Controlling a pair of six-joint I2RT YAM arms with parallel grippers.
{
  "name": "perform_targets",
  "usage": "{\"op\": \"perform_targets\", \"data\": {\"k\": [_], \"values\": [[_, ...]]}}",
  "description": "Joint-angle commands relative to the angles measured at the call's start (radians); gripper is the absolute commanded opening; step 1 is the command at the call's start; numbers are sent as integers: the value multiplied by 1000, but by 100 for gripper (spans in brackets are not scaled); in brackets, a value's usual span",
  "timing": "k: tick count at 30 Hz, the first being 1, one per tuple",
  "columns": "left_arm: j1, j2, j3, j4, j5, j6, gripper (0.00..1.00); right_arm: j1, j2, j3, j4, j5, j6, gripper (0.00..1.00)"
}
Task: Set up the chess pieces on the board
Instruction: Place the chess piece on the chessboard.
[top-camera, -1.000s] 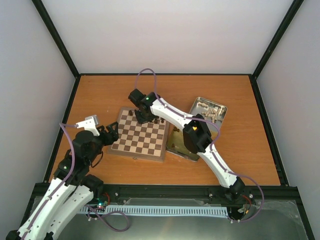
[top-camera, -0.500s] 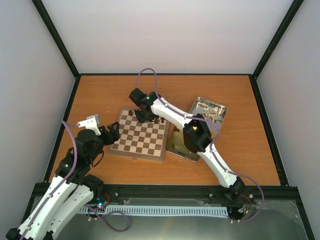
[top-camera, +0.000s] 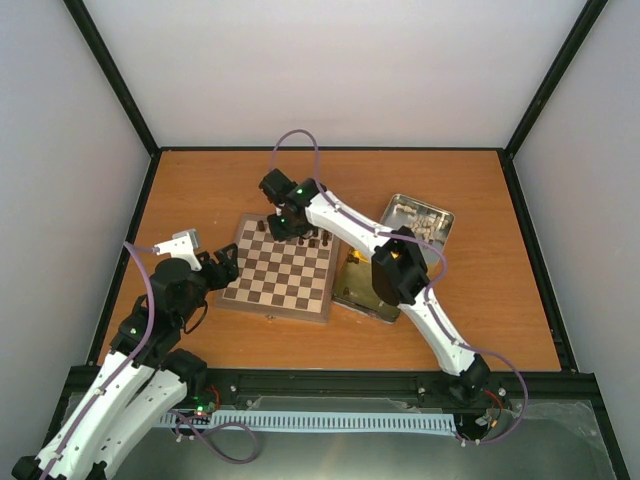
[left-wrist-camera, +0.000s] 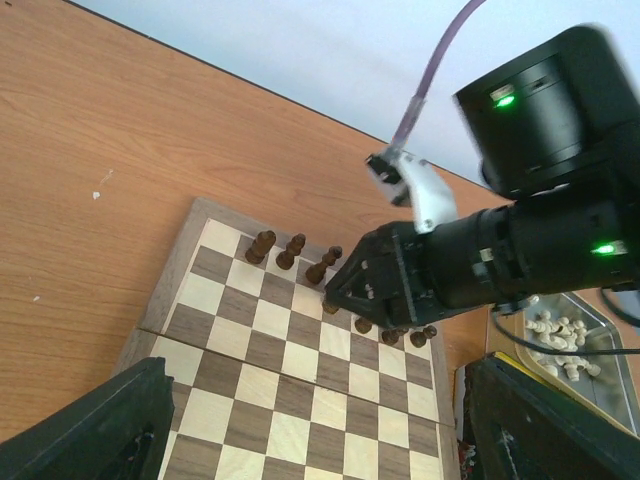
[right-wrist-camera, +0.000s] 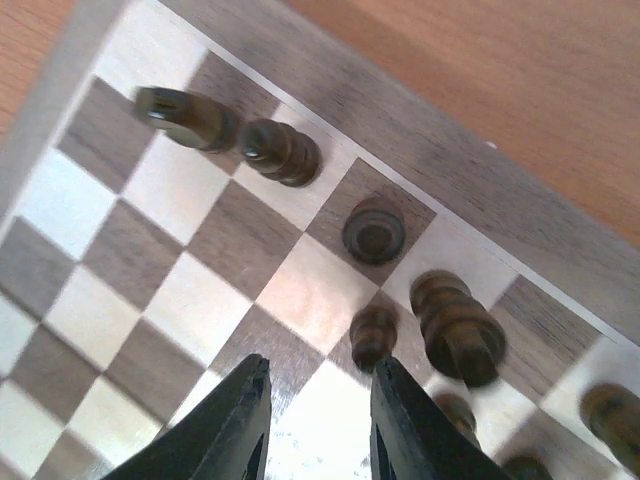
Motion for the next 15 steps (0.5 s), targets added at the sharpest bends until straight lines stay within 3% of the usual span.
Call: {"op": "perform_targets", "data": {"k": [1,8,15], "values": [[4,0,24,-3,7,22,82,-7,-184,-87,74,-2,5,30],[4,38,16,21,36,20,82,-8,-321,-311,122,65,12,29],[5,208,0,147,205,12,81,-13,-606,-653,306,187,50,29]]}}
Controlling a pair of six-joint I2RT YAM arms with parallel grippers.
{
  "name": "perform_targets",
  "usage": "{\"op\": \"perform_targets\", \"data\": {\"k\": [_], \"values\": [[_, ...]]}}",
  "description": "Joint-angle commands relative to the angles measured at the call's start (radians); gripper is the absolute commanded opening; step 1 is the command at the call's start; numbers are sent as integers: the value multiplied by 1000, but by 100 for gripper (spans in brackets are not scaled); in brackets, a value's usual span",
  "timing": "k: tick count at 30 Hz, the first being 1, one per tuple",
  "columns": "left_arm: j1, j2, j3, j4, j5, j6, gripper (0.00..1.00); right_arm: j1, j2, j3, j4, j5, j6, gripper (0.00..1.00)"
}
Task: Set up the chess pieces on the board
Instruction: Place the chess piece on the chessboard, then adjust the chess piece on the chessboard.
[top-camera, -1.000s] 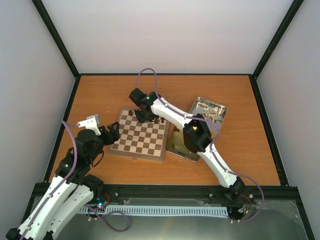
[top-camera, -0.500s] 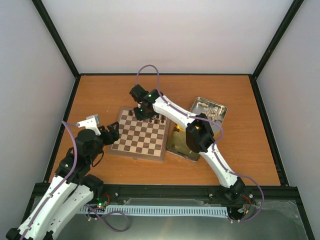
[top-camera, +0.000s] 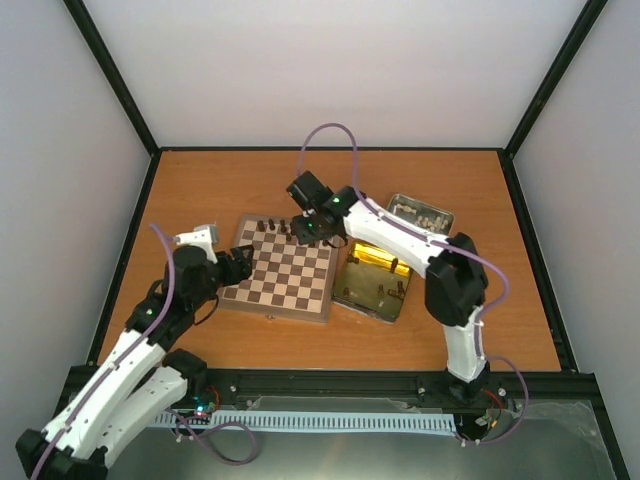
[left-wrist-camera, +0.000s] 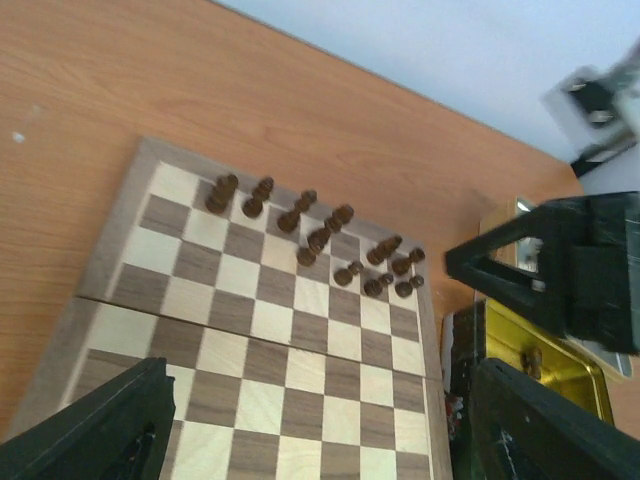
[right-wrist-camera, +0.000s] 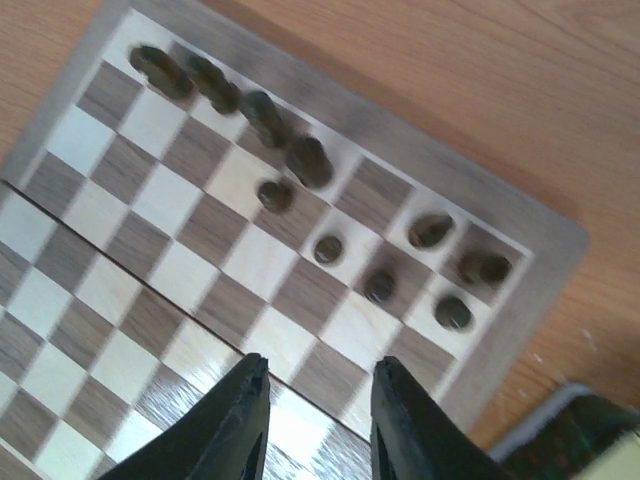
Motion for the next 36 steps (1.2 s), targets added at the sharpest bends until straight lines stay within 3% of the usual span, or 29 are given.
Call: {"op": "perform_targets", "data": {"k": [1,5,9,12,18,24,32,36], "values": [[6,137,4,133,138,9,80,-11,-228,-221,159,105,41,29],[5,336,49,233,176,6,78,-30,-384,-430,227,135,75,29],[5,550,134,288,189,38,67,-57,-520,-606,253,150,102,27],[5,702,208,275,191,71,58,-79,-612,-714,279,146,119,26],[4,955,377,176,183,124,50,-110,-717,-860,324,105,144,25],[4,1084,465,153,143,124,40,-116,-725,-913,358,69,150,25],[4,1186,545,152,98,140,39,-118,-718,-932,376,53,149,25],[4,1214,566,148,99,152,31,-118,-708,-932,377,50,149,24]]}}
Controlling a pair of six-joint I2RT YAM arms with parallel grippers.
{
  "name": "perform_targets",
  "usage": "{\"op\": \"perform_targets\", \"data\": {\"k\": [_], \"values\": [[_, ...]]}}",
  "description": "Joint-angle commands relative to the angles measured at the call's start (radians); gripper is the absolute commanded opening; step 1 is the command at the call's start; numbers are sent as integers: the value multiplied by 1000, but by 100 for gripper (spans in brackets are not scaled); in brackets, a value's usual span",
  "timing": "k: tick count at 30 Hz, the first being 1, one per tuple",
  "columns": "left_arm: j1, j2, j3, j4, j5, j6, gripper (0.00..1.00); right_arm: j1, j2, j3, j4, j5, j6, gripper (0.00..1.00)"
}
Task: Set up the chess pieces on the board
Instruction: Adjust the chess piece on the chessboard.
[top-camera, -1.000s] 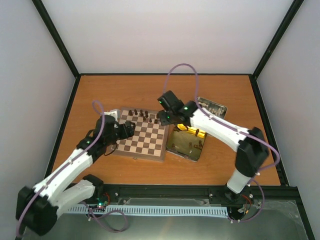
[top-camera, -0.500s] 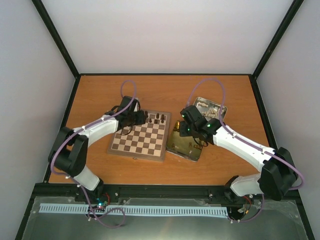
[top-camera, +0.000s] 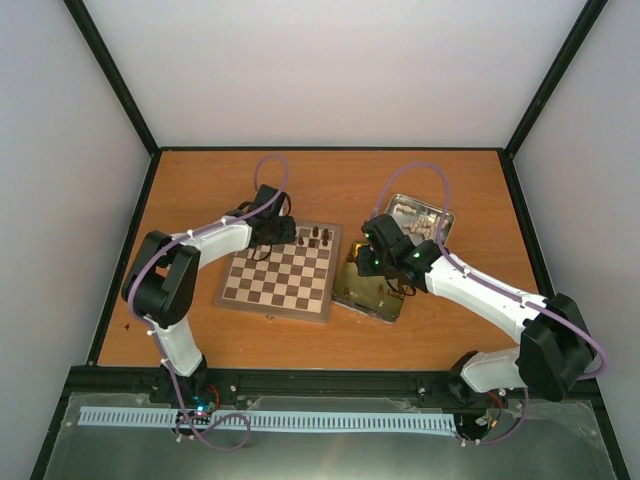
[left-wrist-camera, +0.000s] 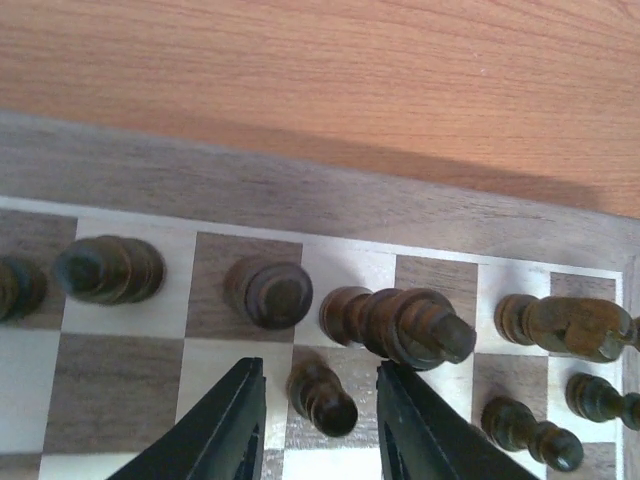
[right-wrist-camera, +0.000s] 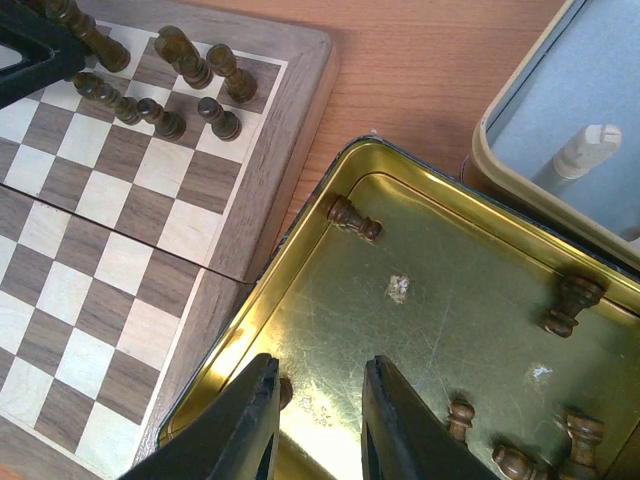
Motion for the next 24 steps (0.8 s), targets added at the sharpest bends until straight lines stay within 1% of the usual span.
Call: {"op": "perform_targets", "data": {"k": [1,5,8,11,16,24], "values": [[4,29,53,-10,-15,35,29,-6,0,-5,26,5,14,25],[4,42,55,-13,-14,40,23,-6,11,-3,30,-1,17,24],[4,41,52,-17,-3,38,15,-6,19,2,32,-3,18,24],[3,24,37,-13,8,34,13,-6,24,5,33,-5,19,24],[2,5,16,-2,49,32,12,-6,33,10,36,-10,19,24],[2,13,22,-10,54,30,15,-6,38,7,34,-11,19,24]]}}
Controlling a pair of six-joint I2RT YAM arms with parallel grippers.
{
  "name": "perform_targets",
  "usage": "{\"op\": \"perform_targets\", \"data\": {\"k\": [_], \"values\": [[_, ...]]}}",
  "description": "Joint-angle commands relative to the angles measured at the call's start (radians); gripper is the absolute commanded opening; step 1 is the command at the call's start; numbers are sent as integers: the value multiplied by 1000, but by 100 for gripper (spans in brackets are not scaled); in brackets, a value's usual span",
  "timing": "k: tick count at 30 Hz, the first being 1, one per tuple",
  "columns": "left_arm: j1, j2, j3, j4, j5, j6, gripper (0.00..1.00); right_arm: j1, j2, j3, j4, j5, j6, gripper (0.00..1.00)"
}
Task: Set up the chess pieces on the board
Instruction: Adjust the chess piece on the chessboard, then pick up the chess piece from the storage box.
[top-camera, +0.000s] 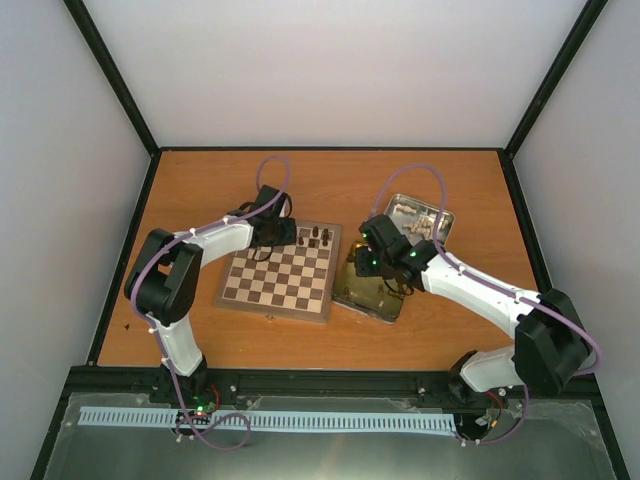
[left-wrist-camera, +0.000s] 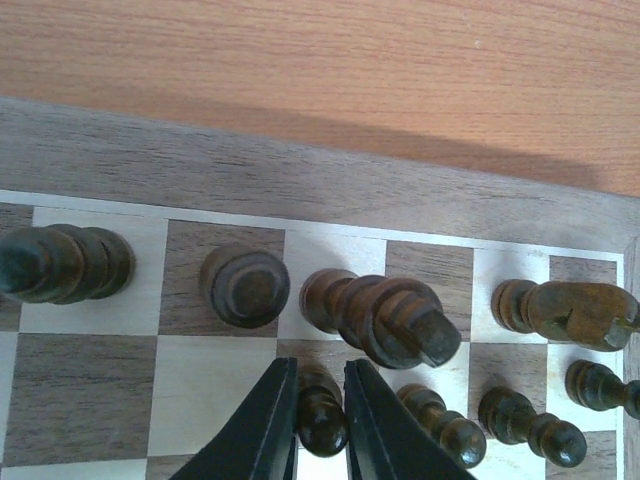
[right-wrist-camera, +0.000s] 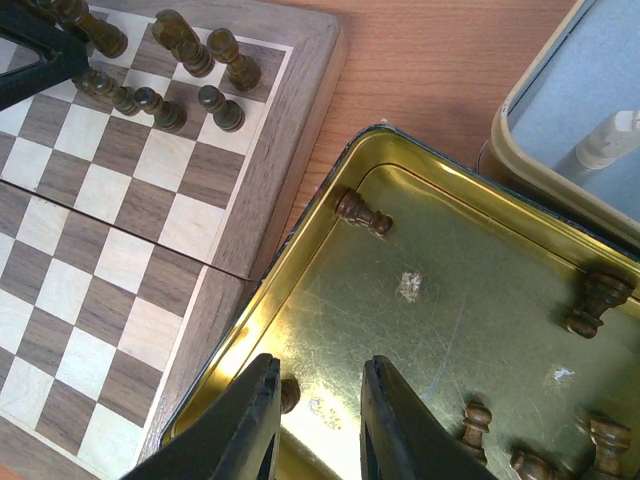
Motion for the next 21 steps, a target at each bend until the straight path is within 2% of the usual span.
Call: {"op": "perform_targets", "data": {"k": [1,8,13,17,21], "values": [[2,-19,6,-5,18,8,16,-6,11,7,18,9,9,24],[2,-65,3,-30,46,-4,32,-6,12,3,25,2,19,25],[2,-153,-40,-44,74,-35,37,-20,28,-29,54,3,13,25],[2,-260,-109,-40,103,-61,40,-69,41,-96,133,-47,-56,26],[2,-375,-178,-22,138,-74,44,-110,102,-121,191,-93,-196,30]]}}
